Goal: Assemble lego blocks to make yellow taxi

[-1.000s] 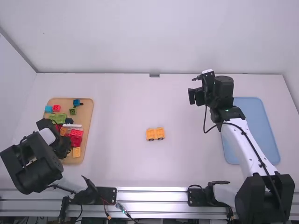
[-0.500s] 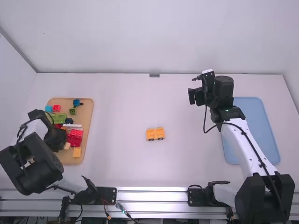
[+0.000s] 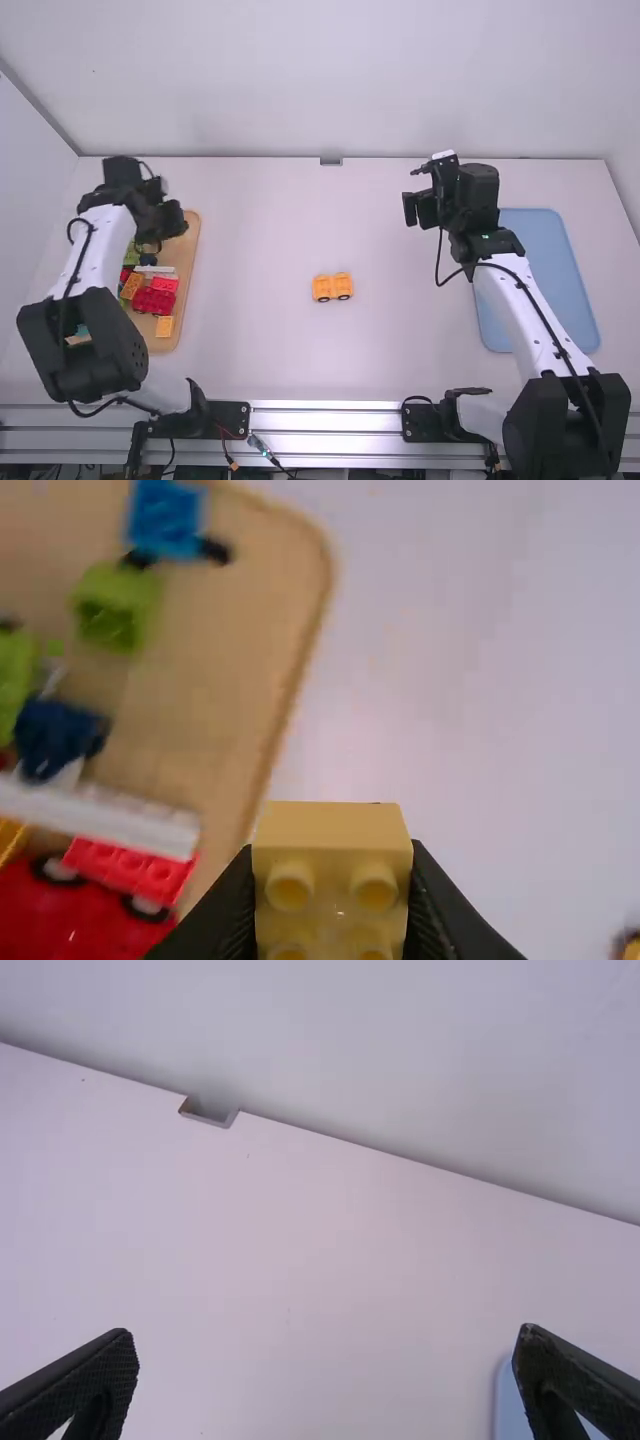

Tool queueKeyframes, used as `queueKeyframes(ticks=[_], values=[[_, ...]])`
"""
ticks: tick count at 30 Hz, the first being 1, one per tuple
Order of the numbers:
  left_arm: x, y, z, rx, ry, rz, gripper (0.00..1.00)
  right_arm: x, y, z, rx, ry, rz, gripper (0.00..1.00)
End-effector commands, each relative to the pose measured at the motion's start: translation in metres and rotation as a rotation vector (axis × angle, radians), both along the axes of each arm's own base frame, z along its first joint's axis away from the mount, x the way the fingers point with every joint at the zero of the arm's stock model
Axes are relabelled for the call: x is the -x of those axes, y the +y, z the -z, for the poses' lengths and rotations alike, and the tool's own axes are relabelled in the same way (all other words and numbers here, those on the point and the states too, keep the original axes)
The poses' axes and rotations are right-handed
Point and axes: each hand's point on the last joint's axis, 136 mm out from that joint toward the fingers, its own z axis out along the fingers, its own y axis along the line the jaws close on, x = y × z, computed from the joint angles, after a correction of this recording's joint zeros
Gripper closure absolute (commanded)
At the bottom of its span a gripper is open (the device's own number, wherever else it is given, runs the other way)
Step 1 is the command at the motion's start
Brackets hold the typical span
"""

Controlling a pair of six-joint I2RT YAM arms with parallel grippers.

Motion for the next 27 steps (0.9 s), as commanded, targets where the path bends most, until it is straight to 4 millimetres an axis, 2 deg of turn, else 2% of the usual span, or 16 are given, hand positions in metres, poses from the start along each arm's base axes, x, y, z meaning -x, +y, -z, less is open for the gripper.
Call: queueKeyframes(ticks=[1,4,6,7,10,11,13,16,17,20,27], values=[[-0.015,-0.040,-0.009,-0.127,-0.034,0.336,0.98,-0.005,0.002,-0.012,-0.006,-0.024,-0.004,0.01],[-0.016,-0.082,-0.004,-0.194,-0.020,0.614,0.98,-0.005,0.002,-0.012,-0.006,-0.024,-0.004,0.01],[-0.012,-0.112,0.009,-0.252,-0.001,0.853,0.98,-0.004,0.003,-0.010,-0.005,-0.016,-0.005,0.01],[-0.012,-0.115,0.011,-0.260,0.001,0.880,0.98,-0.004,0.002,-0.010,-0.005,-0.014,-0.005,0.01],[-0.003,-0.147,0.030,-0.292,0.027,1.123,0.98,-0.001,0.002,-0.006,-0.003,0.003,-0.005,0.01],[-0.002,-0.150,0.032,-0.295,0.032,1.148,0.98,-0.001,0.002,-0.006,-0.003,0.004,-0.005,0.01],[0.011,-0.169,0.049,-0.312,0.069,1.336,0.98,0.000,0.002,-0.005,-0.002,0.012,-0.005,0.01],[0.023,-0.186,0.067,-0.334,0.080,1.538,0.98,0.000,0.002,-0.004,-0.002,0.017,-0.005,0.01],[0.024,-0.187,0.068,-0.335,0.078,1.546,0.98,0.000,0.002,-0.003,-0.002,0.017,-0.005,0.01],[0.027,-0.206,0.089,-0.354,0.060,1.618,0.98,0.001,0.002,-0.003,-0.002,0.020,-0.005,0.01],[0.046,-0.217,0.127,-0.347,0.050,1.652,0.92,0.001,0.005,-0.003,-0.001,0.020,-0.011,0.01]])
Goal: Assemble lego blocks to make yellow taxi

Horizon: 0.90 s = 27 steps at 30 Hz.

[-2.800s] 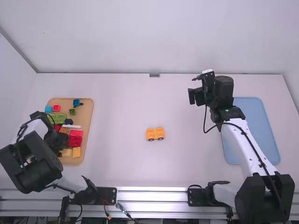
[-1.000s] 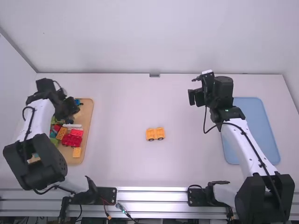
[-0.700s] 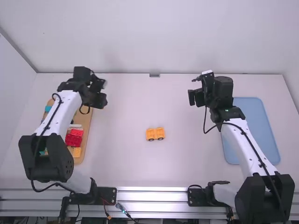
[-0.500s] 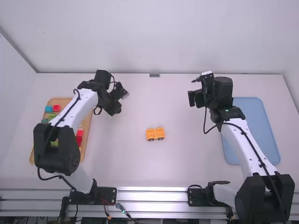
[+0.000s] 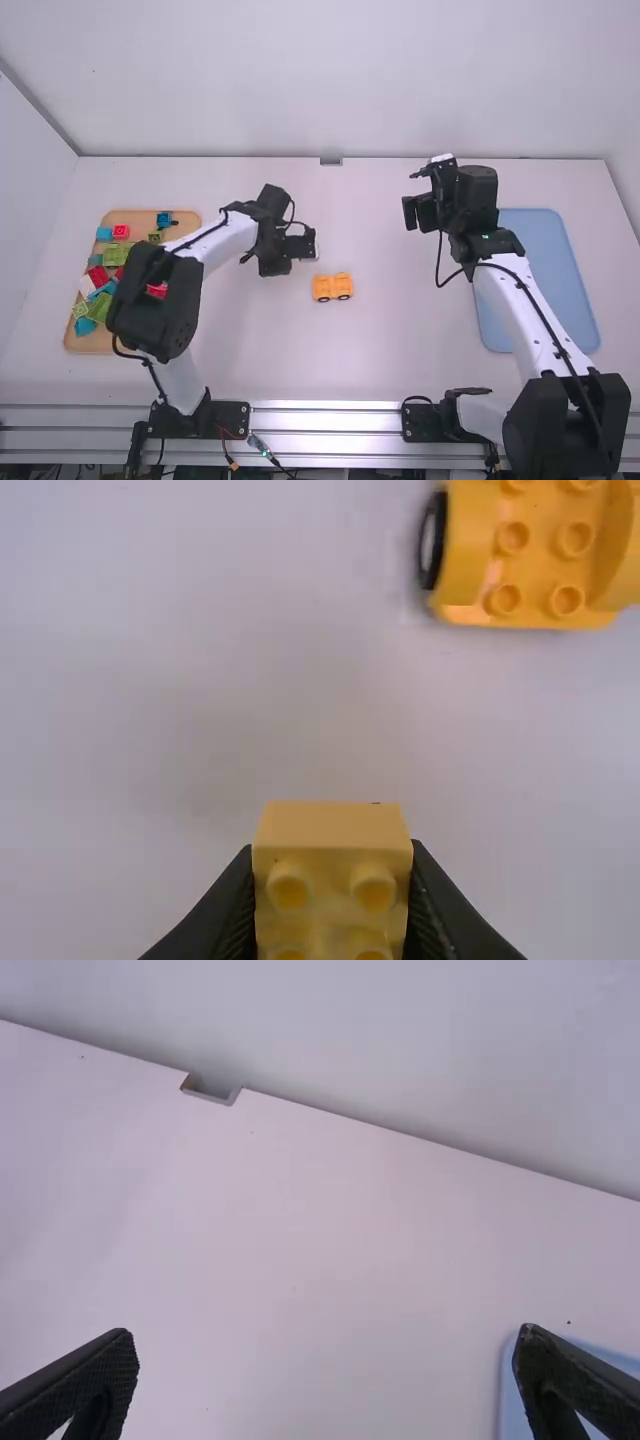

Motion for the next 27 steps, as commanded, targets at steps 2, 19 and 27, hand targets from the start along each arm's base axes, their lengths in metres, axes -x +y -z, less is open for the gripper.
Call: queueKeyframes(ticks=[2,19,27], values=[[0.019,0.005,0.026,-0.007,0.041,0.022,0.92,-0.004,0.008,-0.011,-0.007,-0.022,-0.017,0.01],[0.030,-0.001,0.041,0.051,0.045,0.029,0.01,-0.002,0.026,-0.015,0.001,-0.041,-0.065,0.01],[-0.010,0.004,0.028,0.024,-0.072,-0.127,0.01,-0.005,0.027,-0.019,-0.002,-0.061,-0.065,0.01]])
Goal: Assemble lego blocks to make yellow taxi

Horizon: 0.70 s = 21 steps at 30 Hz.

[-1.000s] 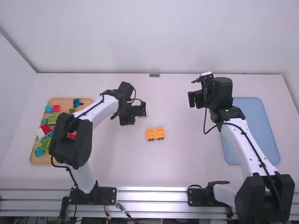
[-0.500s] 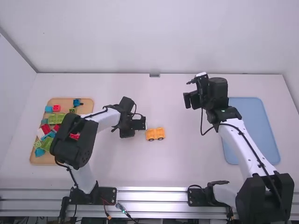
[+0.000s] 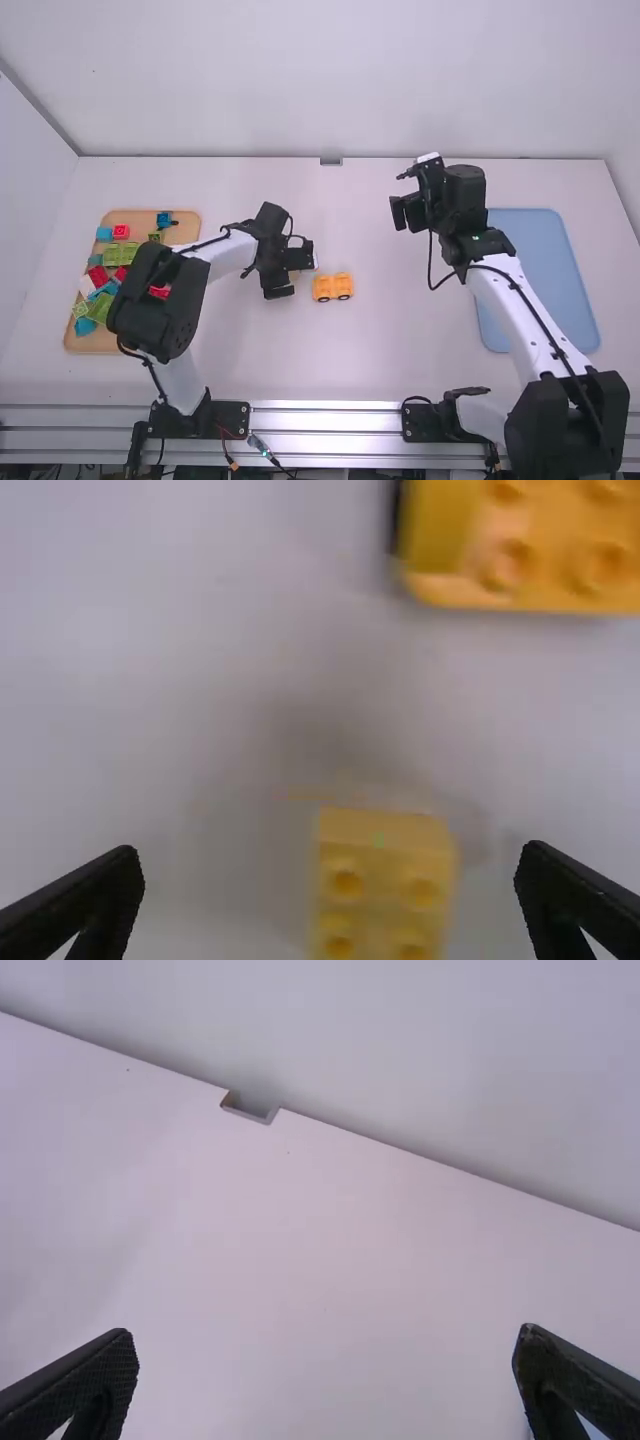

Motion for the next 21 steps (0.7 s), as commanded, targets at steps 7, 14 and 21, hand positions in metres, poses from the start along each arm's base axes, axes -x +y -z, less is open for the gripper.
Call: queueKeyframes(ticks=[7,14,21], values=[[-0.019,-0.001,-0.008,0.041,-0.026,-0.096,0.01,-0.007,-0.006,-0.013,-0.003,-0.029,0.015,0.01],[-0.009,-0.008,-0.022,0.343,0.027,0.033,0.01,-0.008,-0.016,-0.011,-0.025,-0.013,0.056,0.01],[0.001,-0.003,-0.052,0.738,-0.046,0.140,0.01,-0.006,-0.012,-0.010,-0.065,0.006,0.071,0.01]])
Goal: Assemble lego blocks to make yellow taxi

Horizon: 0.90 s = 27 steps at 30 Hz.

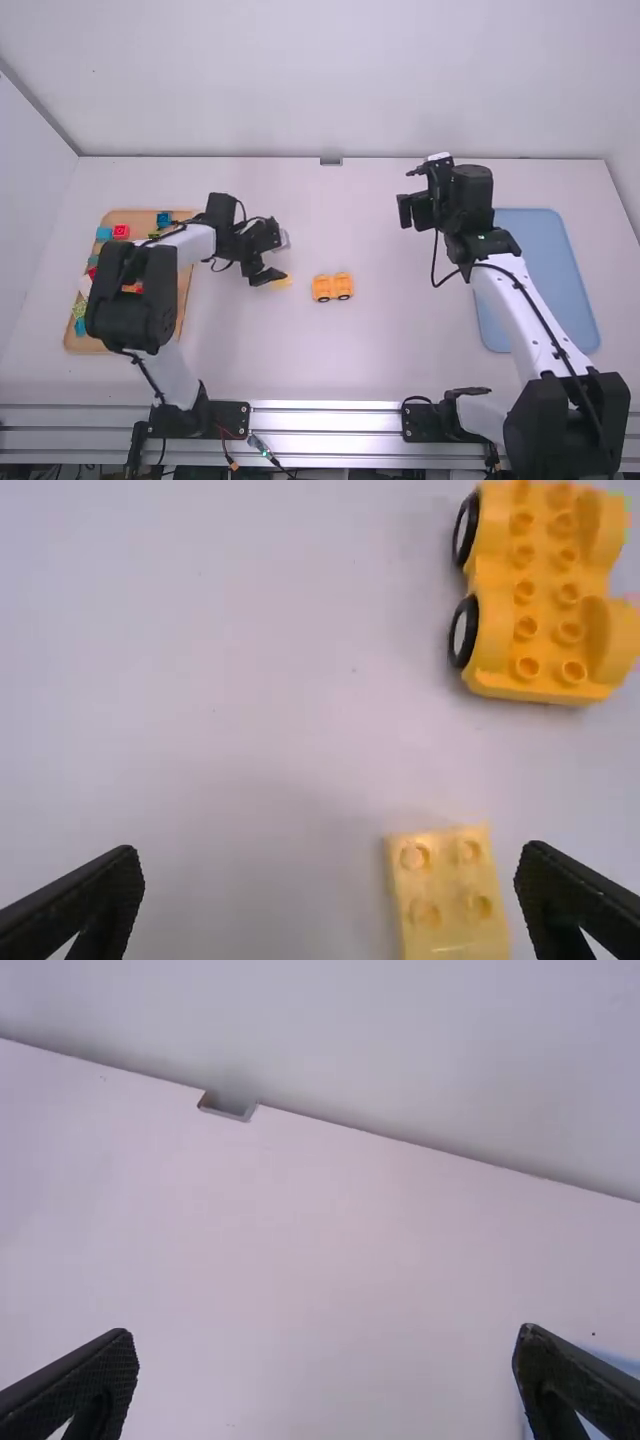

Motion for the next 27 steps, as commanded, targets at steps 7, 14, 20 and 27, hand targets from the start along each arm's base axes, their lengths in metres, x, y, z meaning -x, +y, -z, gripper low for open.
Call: queueKeyframes(ticks=[7,14,20,27], values=[[0.035,-0.003,0.005,0.387,0.000,0.023,0.01,-0.002,0.010,-0.010,-0.020,-0.012,-0.013,0.01],[0.045,-0.005,0.026,0.370,-0.041,-0.018,0.01,-0.002,0.010,-0.010,-0.021,-0.012,-0.013,0.01],[0.041,0.004,0.037,0.344,-0.008,-0.144,0.01,-0.002,0.011,-0.010,-0.021,-0.009,-0.016,0.01],[0.036,0.010,0.047,0.277,0.017,-0.180,0.00,0.002,0.018,-0.006,-0.008,0.004,-0.039,0.01]])
